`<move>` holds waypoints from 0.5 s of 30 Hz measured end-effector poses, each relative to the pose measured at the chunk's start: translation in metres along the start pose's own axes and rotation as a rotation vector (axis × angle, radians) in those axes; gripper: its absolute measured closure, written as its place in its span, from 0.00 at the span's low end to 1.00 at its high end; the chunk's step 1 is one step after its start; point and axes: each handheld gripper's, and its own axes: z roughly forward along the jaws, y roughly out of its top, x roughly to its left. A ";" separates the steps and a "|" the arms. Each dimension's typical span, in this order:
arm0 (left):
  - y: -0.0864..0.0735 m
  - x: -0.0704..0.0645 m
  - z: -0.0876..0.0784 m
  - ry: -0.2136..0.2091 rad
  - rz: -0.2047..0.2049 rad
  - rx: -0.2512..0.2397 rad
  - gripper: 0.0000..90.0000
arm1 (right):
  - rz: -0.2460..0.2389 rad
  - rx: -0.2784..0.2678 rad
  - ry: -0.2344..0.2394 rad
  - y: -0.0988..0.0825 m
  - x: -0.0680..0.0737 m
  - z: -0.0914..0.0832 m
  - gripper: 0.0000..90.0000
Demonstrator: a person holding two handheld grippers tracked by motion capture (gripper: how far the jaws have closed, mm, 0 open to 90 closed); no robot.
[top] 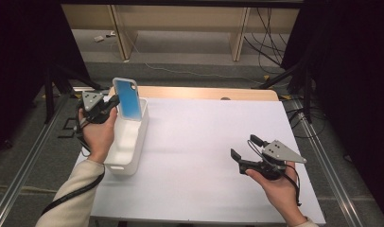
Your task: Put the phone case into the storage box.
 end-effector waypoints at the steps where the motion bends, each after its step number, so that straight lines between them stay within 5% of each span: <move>1: 0.000 0.001 0.000 0.000 0.001 0.000 0.98 | -0.004 0.002 -0.004 0.000 0.000 -0.001 0.18; 15: 0.001 0.006 0.005 0.017 0.001 -0.003 0.98 | 0.000 0.014 0.003 -0.004 0.001 -0.006 0.18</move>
